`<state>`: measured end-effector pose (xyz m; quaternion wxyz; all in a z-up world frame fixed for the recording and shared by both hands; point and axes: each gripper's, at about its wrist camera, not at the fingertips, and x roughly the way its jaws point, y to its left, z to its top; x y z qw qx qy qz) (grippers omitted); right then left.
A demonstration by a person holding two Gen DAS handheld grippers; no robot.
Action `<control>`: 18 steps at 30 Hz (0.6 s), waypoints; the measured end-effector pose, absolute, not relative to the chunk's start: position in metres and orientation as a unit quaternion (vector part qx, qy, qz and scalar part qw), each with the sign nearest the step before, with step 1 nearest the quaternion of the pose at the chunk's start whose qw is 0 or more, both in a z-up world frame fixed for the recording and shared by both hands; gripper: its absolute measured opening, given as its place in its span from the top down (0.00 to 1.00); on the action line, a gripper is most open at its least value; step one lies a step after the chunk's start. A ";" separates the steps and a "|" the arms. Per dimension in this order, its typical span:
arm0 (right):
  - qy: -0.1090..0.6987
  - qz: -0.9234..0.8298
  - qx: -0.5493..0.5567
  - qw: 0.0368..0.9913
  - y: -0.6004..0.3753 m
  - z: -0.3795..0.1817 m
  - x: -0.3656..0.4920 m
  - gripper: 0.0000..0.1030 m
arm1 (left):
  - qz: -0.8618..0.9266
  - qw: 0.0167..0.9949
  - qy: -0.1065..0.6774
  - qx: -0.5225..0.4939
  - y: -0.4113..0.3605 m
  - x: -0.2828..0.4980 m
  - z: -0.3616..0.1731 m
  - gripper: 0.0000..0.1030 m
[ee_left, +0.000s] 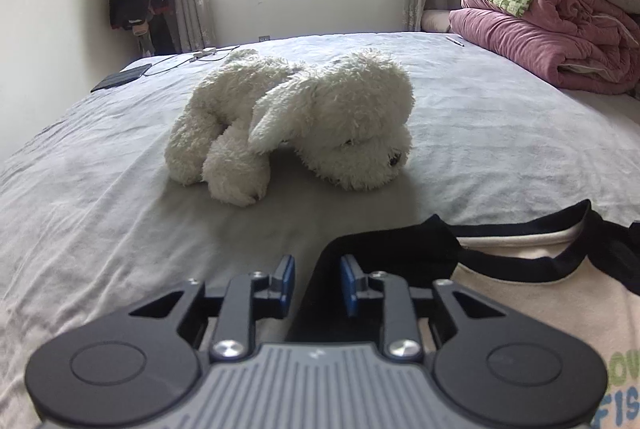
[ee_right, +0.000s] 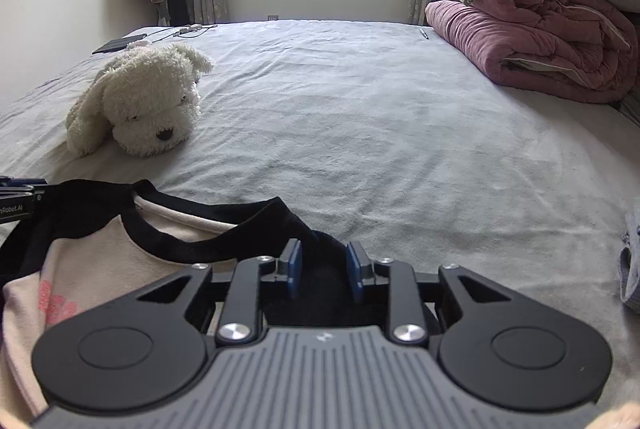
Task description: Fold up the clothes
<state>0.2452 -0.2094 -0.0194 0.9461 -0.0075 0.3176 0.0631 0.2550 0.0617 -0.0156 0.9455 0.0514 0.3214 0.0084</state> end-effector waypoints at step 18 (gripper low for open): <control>0.325 0.064 0.023 0.943 -0.220 0.016 0.131 0.71 | 0.004 0.926 0.379 -0.008 0.087 0.135 0.001 0.72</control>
